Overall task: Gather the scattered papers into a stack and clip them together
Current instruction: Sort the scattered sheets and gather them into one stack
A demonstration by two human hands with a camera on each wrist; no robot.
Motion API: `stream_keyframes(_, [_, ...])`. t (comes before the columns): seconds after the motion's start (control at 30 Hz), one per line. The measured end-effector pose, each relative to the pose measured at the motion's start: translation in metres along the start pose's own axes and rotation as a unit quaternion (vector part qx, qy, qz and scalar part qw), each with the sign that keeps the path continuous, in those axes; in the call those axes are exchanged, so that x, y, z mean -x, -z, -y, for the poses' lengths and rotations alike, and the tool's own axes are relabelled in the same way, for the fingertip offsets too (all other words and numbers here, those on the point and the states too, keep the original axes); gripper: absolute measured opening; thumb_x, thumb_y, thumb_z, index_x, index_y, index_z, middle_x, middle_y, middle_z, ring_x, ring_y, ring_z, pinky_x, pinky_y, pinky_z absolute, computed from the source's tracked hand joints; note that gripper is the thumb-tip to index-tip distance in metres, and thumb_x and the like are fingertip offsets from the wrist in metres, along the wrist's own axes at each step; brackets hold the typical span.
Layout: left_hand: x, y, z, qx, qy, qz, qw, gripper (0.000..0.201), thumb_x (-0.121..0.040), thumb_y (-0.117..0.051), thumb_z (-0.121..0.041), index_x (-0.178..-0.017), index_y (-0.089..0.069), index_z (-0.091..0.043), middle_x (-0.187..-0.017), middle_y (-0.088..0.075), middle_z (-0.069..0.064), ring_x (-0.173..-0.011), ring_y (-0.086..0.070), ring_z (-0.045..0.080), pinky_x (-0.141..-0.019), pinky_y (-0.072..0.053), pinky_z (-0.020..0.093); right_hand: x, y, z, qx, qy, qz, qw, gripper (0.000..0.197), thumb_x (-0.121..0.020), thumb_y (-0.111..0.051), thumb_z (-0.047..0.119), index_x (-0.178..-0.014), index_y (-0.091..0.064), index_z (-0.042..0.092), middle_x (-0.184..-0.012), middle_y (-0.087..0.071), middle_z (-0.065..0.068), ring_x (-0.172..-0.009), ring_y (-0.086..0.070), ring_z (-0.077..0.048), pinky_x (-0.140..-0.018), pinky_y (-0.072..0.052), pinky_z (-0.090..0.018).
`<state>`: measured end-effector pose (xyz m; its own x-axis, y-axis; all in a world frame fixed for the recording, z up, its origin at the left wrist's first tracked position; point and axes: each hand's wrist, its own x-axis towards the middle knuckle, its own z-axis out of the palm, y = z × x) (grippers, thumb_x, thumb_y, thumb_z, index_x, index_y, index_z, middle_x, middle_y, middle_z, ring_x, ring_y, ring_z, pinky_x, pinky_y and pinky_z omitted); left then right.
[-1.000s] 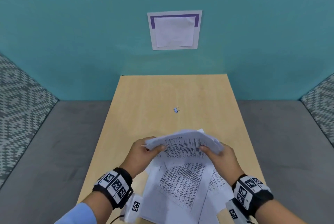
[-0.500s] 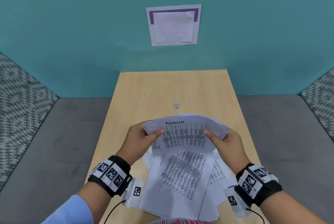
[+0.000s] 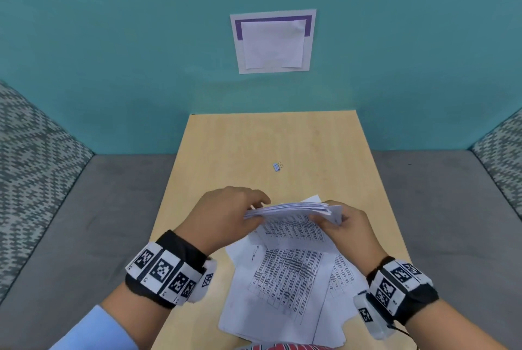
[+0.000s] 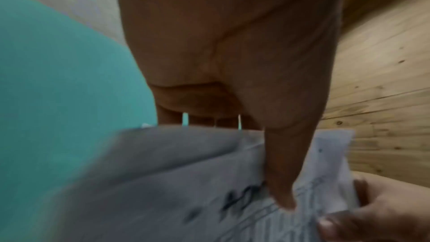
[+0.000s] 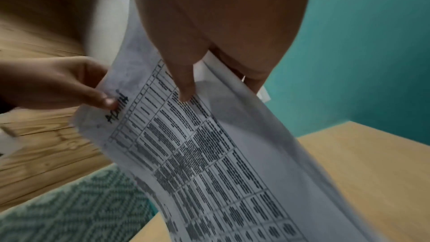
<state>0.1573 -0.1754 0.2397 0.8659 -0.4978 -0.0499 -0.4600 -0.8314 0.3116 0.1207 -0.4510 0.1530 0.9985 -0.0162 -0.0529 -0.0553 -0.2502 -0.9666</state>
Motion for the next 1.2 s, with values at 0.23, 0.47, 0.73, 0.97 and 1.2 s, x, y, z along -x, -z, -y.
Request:
stream_keyframes(0.23, [0.001, -0.005, -0.009, -0.022, 0.005, 0.023, 1.0, 0.015, -0.104, -0.058, -0.035, -0.093, -0.069, -0.034, -0.078, -0.069, -0.005, -0.067, -0.051, 0.015, -0.057, -0.038, 0.032, 0.001, 0.012, 0.013, 0.091, 0.003, 0.027, 0.995, 0.023, -0.078, -0.092, 0.024, -0.09, -0.077, 0.036, -0.096, -0.078, 0.016, -0.095, -0.07, 0.001, -0.081, -0.049, -0.009])
stream_keyframes(0.47, [0.031, -0.002, 0.038, 0.394, 0.133, 0.009, 0.909, 0.015, -0.1, -0.072, -0.035, -0.102, -0.083, -0.023, -0.093, -0.084, 0.004, -0.084, -0.079, 0.02, -0.078, -0.061, 0.043, 0.016, 0.066, -0.027, -0.074, -0.229, 0.029, 0.97, 0.049, -0.078, -0.089, 0.031, -0.122, -0.068, 0.021, -0.125, -0.075, -0.003, -0.111, -0.072, -0.02, -0.104, -0.053, -0.044])
stream_keyframes(0.73, [0.04, -0.019, 0.038, 0.557, 0.147, -0.102, 0.811, 0.031, -0.084, -0.082, -0.003, -0.098, -0.087, -0.03, -0.105, -0.085, -0.004, -0.095, -0.078, 0.007, -0.084, -0.062, 0.024, 0.016, 0.067, 0.014, -0.179, -0.043, -0.005, 0.983, 0.039, -0.08, -0.081, 0.004, -0.118, -0.078, 0.008, -0.118, -0.08, -0.008, -0.107, -0.077, -0.019, -0.09, -0.061, -0.03])
stream_keyframes(0.97, [0.039, -0.134, 0.075, 0.441, 0.226, 0.002, 0.868, 0.021, -0.088, -0.085, -0.012, -0.099, -0.082, -0.029, -0.103, -0.083, -0.001, -0.092, -0.075, 0.012, -0.088, -0.057, 0.036, 0.02, 0.038, -0.069, -0.005, -0.103, -0.005, 0.995, 0.026, -0.086, -0.081, 0.0, -0.091, -0.085, 0.025, -0.096, -0.083, -0.001, -0.094, -0.076, -0.025, -0.081, -0.054, -0.033])
stream_keyframes(1.2, [0.025, -0.134, 0.081, 0.477, 0.244, -0.074, 0.841, 0.023, -0.096, -0.078, -0.019, -0.119, -0.08, -0.015, -0.111, -0.084, -0.005, -0.105, -0.079, 0.01, -0.092, -0.062, 0.03, 0.009, 0.047, -0.065, -0.001, -0.106, -0.071, 0.992, 0.013, -0.089, -0.083, 0.02, -0.1, -0.082, 0.026, -0.093, -0.083, 0.006, -0.089, -0.076, -0.017, -0.081, -0.06, -0.042])
